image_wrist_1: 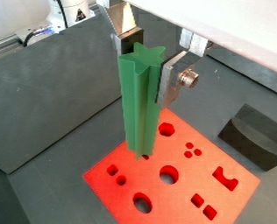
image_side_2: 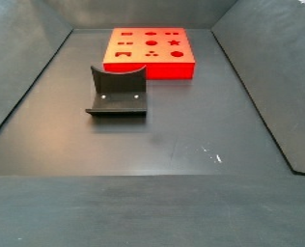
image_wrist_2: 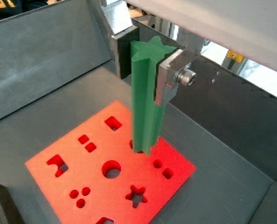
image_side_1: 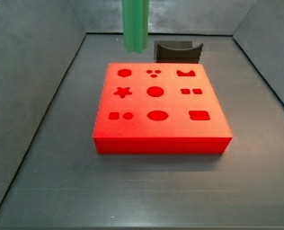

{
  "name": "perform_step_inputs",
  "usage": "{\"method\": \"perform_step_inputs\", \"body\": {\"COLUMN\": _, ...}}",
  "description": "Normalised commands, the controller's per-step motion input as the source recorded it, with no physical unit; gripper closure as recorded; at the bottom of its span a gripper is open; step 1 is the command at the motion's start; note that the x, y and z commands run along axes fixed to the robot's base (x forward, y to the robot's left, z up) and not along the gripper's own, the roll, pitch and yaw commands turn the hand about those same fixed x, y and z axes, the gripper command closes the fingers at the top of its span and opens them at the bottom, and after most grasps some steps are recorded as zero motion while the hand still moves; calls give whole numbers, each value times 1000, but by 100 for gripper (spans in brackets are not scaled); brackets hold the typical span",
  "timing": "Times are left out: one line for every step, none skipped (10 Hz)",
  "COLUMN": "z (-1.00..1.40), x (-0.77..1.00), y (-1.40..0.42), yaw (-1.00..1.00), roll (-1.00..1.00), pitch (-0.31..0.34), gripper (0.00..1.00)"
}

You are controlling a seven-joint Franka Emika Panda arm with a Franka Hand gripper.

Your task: Insert the star object.

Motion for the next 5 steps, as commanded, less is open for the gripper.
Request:
{"method": "perform_step_inputs", "body": {"z": -103, "x": 97, "y": 166, "yaw": 91, "roll": -24, "pitch": 0, "gripper": 100}}
{"method": "perform_step_inputs", "body": {"z": -160, "x": 0, "y": 414, "yaw": 660, "roll": -16, "pitch": -100, "gripper": 100}}
{"method": "perform_step_inputs", "body": {"z": -191, "x": -69, "y": 334, "yaw": 851, "roll": 0, "pitch": -79, "gripper": 100}}
{"method": "perform_step_inputs", "body": {"z": -97, "x": -69, "y": 229, "yaw": 931, "roll": 0, "pitch": -23, "gripper": 100}}
{"method": "perform_step_inputs", "body": {"z": -89, "x": -26, "y": 0, "yaw": 1000, "roll": 96, "pitch": -50, "gripper": 100}}
